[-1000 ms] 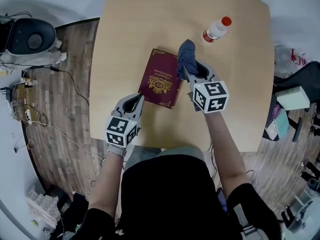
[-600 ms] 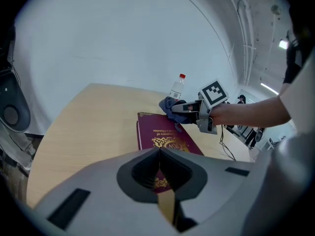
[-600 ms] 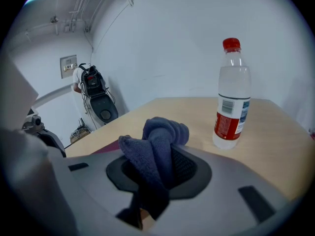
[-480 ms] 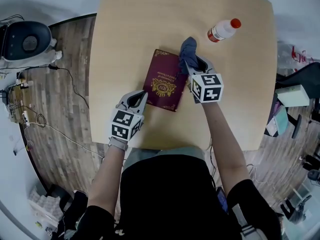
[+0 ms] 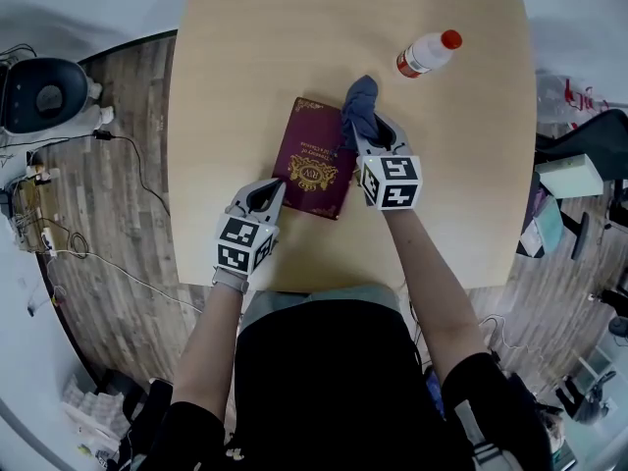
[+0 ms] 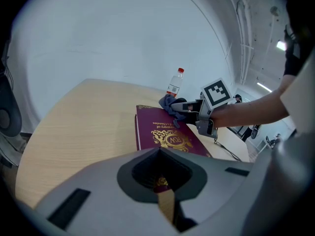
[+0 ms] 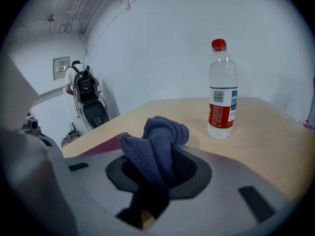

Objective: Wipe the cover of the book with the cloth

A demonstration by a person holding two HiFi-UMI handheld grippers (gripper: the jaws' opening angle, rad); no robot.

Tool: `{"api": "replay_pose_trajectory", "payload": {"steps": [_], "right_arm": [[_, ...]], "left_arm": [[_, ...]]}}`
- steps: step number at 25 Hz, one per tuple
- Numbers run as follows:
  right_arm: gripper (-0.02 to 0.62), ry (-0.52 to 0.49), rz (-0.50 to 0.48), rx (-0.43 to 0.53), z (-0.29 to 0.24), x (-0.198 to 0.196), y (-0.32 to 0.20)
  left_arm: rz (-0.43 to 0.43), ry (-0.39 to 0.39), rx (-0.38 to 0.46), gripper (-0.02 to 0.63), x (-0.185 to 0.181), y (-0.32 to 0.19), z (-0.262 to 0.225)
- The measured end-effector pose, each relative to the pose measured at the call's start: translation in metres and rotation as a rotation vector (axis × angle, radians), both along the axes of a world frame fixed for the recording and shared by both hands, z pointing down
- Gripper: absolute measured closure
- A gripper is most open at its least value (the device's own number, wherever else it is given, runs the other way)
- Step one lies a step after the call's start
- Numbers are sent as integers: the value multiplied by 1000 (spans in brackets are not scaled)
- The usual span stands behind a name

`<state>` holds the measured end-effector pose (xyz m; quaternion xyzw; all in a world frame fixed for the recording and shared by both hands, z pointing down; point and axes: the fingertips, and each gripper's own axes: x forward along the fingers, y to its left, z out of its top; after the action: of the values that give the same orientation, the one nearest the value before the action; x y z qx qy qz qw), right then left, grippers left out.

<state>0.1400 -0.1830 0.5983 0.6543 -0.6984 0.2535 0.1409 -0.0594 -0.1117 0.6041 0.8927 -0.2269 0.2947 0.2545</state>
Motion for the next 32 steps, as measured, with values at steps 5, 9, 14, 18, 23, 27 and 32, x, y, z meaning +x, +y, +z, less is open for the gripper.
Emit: {"api": "replay_pose_trajectory", "payload": {"steps": [5,9,14,18,23,27,32], "right_arm": [[479,17,21,5,-1,0,10],[479,38,8,1,0,-9,26],[479,38,-15,21,1,-34,56],[479,34,-42,38,1,-54,77],[479,38,-103,29,2,-76,103],[479,38,-147,15,4,-92,120],[479,43,-205,-1,5,-108,139]], "left_arm": [[-2,27,15,585,-1,-1,0],[-13,18,38,586,-2,0,1],[-19,13,67,586,-2,1,1],[-36,38,46,586,-2,-2,1],[-26,23,71,586,0,-2,1],[-32,43,54,586,-1,-3,1],[-33,40,61,586,0,-3,2]]}}
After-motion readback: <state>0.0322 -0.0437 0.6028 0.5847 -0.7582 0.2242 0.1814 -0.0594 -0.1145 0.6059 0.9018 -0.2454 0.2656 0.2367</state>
